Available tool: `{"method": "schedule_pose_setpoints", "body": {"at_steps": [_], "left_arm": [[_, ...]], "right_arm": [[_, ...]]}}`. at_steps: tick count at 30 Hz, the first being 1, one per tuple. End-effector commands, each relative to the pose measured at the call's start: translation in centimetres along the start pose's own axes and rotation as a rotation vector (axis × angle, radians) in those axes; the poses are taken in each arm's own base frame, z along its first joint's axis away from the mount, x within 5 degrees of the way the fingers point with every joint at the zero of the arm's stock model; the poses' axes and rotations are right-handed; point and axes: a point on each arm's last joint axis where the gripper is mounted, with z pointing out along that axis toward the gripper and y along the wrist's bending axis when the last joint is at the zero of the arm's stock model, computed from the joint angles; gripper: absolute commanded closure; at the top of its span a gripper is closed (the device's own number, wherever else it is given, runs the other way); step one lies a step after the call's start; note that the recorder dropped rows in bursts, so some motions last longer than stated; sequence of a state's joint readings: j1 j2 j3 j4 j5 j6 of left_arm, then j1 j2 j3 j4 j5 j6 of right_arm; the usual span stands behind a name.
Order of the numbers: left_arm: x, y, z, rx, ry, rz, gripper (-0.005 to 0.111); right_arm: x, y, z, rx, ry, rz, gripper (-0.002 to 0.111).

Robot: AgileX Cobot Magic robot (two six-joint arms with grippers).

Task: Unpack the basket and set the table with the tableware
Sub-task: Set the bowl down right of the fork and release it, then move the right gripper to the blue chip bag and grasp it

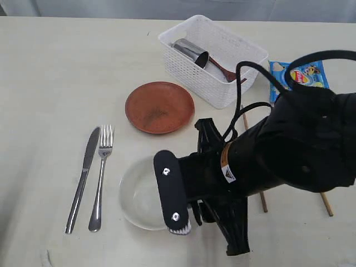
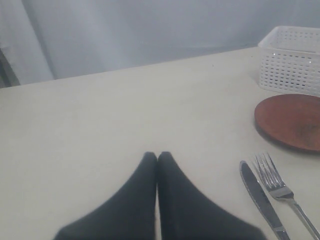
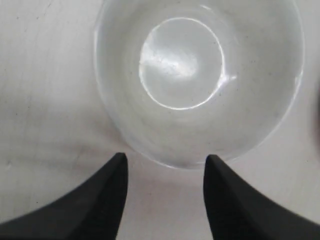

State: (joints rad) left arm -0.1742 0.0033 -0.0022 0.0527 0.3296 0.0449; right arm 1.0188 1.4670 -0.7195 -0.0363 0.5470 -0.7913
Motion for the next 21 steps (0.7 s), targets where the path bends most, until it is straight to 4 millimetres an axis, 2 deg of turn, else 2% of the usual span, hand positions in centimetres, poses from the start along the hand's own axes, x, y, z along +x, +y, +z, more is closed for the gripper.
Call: {"method": "schedule_pose_setpoints", "body": {"at_steps": [1, 4, 8, 11, 16, 19, 21], "left_arm": [[0.0, 0.0, 0.0, -0.002, -0.008, -0.003, 0.107], [0.0, 0.0, 0.0, -0.002, -0.008, -0.003, 0.107], [0.0, 0.0, 0.0, -0.002, -0.008, -0.003, 0.107], [0.0, 0.0, 0.0, -0.002, -0.008, -0.003, 0.107], [0.0, 0.0, 0.0, -0.002, -0.008, -0.003, 0.107], [0.0, 0.0, 0.0, -0.002, -0.008, -0.003, 0.107], [0.0, 0.0, 0.0, -0.002, -0.008, -0.003, 0.107]], "right_arm": [[-0.1, -1.5, -1.1, 0.038, 0.071, 0.186, 0.062], [1.2, -4.3, -2.6, 0.165, 0.173, 0.411, 0.062], [6.3, -8.7, -4.8, 0.394, 0.293, 0.859, 0.062], [11.8, -10.8, -6.3, 0.481, 0.334, 1.221, 0.062], [21.5, -13.0, -8.9, 0.555, 0.203, 1.719, 0.062], [27.0, -13.1, -8.9, 0.465, 0.092, 1.979, 0.062], [29.7, -13.1, -8.2, 0.344, 0.020, 2.069, 0.062]]}}
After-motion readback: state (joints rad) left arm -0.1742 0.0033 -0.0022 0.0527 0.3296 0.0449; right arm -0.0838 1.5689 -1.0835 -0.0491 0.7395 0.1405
